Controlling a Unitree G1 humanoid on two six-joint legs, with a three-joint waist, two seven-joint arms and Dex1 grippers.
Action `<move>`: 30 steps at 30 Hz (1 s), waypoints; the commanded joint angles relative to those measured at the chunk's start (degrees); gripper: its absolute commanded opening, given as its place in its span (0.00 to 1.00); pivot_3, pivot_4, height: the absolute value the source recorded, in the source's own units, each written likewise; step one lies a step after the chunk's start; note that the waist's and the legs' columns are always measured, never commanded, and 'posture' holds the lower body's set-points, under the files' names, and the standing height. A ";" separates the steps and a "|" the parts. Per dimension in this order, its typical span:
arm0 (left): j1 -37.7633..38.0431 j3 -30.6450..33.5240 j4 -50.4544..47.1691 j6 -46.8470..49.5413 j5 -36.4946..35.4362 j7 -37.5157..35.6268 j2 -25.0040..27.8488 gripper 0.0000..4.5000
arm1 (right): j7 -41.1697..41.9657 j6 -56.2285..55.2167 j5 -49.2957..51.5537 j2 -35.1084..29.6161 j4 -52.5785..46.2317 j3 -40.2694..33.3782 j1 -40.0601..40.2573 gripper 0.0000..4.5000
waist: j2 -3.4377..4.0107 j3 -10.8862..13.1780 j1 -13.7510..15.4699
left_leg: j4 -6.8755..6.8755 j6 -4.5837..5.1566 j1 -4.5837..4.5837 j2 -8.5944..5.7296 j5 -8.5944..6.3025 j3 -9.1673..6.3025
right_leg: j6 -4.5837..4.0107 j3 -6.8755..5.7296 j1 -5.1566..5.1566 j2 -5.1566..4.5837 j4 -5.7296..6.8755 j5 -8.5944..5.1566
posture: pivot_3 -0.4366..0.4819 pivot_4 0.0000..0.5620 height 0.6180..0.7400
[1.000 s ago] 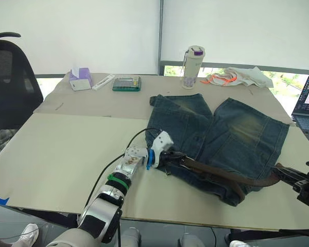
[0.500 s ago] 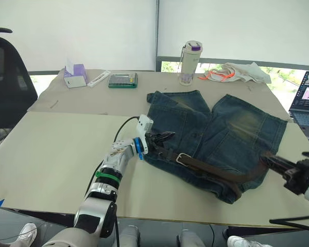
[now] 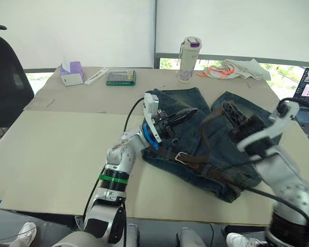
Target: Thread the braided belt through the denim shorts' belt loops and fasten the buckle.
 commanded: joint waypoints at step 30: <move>2.06 9.52 -0.98 23.68 -46.70 37.62 -10.32 0.69 | 4.67 -12.26 -8.37 13.03 -1.98 8.19 -0.99 0.00 | 0.03 0.03 -0.57 | -0.13 -0.03 0.00 0.03 0.03 -0.02 | -0.06 0.06 -0.18 0.04 0.08 0.03 | 0.48 0.27 1.00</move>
